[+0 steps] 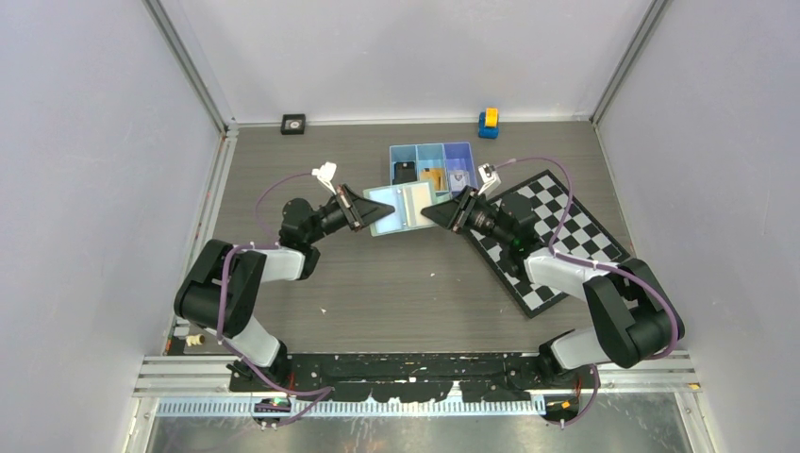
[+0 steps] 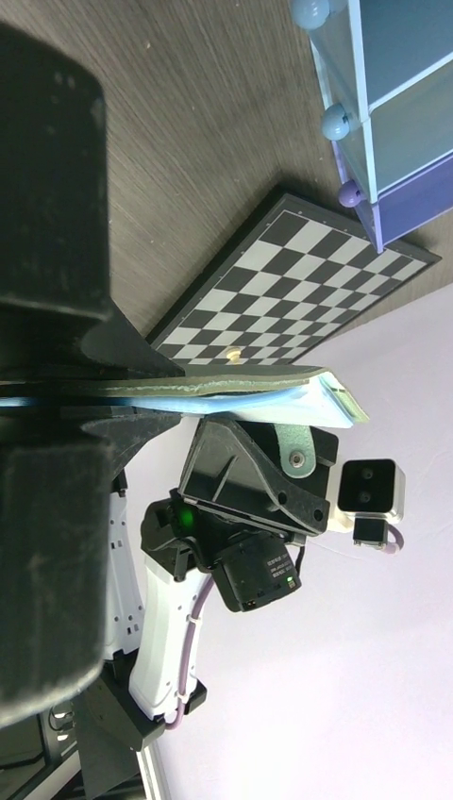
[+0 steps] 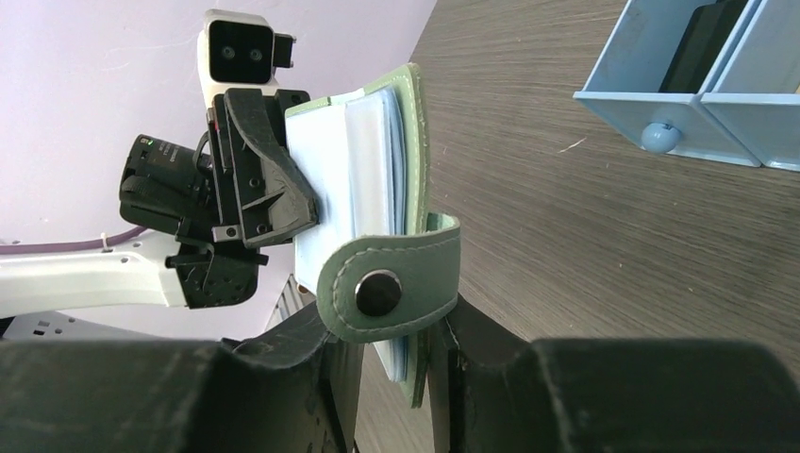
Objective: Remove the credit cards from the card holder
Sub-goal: Remove the credit card from the card holder.
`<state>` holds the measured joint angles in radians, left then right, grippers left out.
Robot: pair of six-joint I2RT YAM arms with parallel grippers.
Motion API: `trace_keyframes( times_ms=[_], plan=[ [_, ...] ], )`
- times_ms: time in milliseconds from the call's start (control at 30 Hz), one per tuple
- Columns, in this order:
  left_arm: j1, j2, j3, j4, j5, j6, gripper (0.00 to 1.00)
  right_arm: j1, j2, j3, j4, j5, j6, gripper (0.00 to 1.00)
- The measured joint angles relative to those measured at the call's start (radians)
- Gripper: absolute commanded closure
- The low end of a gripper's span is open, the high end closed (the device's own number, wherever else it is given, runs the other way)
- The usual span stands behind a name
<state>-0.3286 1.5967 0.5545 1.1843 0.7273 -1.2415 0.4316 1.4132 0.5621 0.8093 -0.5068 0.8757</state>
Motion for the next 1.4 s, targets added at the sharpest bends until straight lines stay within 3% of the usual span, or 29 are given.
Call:
trace_keyframes(
  times_ms=[167,533,633,767,833,1033,1100,1200,1267,1333,1400],
  plan=[
    [-0.014,0.0,0.0,0.0,0.001,0.002,1.0,0.007,0.0,0.001,0.0,-0.017,-0.001,0.77],
    [-0.031,-0.002,0.001,-0.046,-0.001,0.046,1.0,0.056,0.001,0.032,-0.042,-0.032,-0.036,0.78],
    [-0.031,-0.011,0.001,-0.063,-0.001,0.056,1.0,0.063,0.001,0.041,-0.067,-0.027,-0.056,0.83],
    [-0.031,-0.029,0.001,-0.098,-0.007,0.082,0.62,0.069,0.002,0.051,-0.096,-0.018,-0.076,0.91],
    [-0.035,-0.04,0.002,-0.118,-0.008,0.098,0.49,0.076,0.002,0.053,-0.099,-0.023,-0.081,0.92],
    [-0.061,-0.077,0.011,-0.218,-0.024,0.152,0.37,0.109,0.006,0.053,-0.095,-0.048,-0.084,0.95],
    [-0.067,-0.078,0.018,-0.246,-0.035,0.174,0.39,0.114,0.011,0.054,-0.089,-0.049,-0.084,0.95],
    [-0.071,-0.078,0.021,-0.282,-0.051,0.196,0.6,0.117,0.018,0.055,-0.087,-0.05,-0.085,0.92],
    [-0.071,-0.078,0.025,-0.303,-0.056,0.206,0.8,0.117,0.018,0.055,-0.092,-0.047,-0.09,0.8],
    [-0.076,-0.082,0.037,-0.316,-0.053,0.212,0.89,0.117,0.02,0.055,-0.106,-0.039,-0.094,0.63],
    [-0.078,-0.093,0.043,-0.341,-0.065,0.23,0.94,0.117,0.02,0.055,-0.106,-0.035,-0.091,0.54]
  ],
)
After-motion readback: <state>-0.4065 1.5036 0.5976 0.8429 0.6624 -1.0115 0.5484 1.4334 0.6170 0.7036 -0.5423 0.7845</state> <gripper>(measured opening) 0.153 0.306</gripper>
